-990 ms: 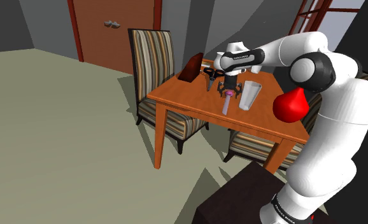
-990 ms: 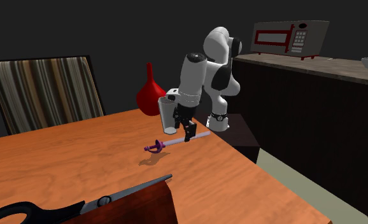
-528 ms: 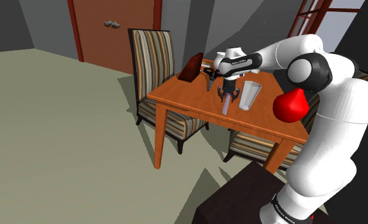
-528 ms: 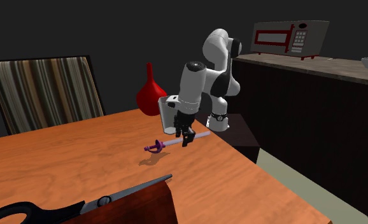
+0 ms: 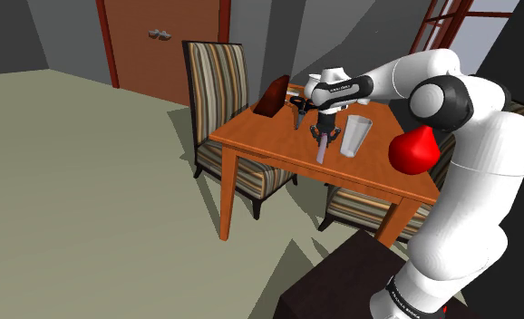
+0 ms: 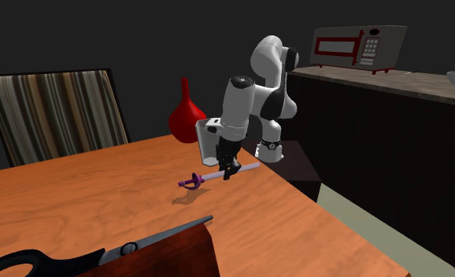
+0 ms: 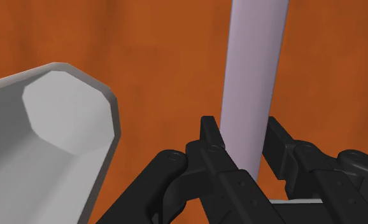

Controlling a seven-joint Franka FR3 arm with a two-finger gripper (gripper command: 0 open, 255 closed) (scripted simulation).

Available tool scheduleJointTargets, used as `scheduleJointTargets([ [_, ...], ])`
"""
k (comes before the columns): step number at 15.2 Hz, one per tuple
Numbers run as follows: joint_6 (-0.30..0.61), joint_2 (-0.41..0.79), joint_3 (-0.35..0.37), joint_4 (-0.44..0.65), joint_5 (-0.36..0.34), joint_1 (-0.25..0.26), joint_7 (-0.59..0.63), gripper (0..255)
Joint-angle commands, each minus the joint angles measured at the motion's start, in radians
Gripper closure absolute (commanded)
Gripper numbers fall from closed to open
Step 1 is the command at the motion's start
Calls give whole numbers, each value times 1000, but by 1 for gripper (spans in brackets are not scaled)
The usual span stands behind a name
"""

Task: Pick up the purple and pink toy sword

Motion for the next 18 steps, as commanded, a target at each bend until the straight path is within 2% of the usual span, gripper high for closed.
scheduleJointTargets([
  [1, -1, 0, 0, -1, 0, 0, 0, 255],
  [16, -187, -35, 1, 153, 7, 3, -30, 255],
  [18, -189, -35, 1, 154, 7, 3, -30, 255],
])
